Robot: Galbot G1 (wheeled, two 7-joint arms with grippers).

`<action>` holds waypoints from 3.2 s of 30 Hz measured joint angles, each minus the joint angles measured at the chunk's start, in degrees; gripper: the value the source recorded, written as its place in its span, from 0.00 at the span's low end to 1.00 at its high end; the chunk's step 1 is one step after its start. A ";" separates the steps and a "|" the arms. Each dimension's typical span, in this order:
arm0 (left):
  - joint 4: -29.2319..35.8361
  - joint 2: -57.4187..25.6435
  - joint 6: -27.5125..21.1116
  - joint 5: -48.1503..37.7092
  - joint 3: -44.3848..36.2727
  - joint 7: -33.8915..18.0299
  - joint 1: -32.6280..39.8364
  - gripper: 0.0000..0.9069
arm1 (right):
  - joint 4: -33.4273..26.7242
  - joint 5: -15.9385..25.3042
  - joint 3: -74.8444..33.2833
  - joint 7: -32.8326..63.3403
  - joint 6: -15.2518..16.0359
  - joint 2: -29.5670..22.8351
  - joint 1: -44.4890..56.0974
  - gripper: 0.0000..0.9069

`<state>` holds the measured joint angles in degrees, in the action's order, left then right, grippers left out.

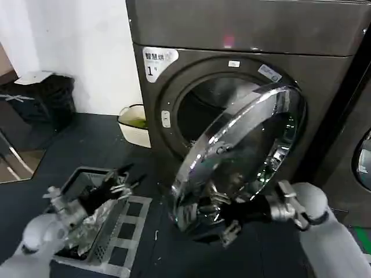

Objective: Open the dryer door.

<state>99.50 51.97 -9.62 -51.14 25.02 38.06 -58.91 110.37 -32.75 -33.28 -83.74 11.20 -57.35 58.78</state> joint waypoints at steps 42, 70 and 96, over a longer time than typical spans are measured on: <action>-3.78 11.83 4.05 2.57 -50.16 -1.67 29.41 1.00 | -9.92 1.47 -84.57 73.55 8.11 1.62 34.15 1.00; -24.73 38.45 13.61 6.59 -59.40 -14.52 41.12 1.00 | -15.28 3.53 -96.84 72.93 10.20 4.44 39.33 1.00; -7.90 14.30 28.07 -0.15 -55.78 -23.39 36.65 1.00 | -16.31 5.64 -96.19 72.81 8.05 5.61 37.27 1.00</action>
<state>91.61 66.27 18.46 -51.30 -30.77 14.67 -22.27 94.07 -27.11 -129.47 -10.92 19.25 -51.74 96.05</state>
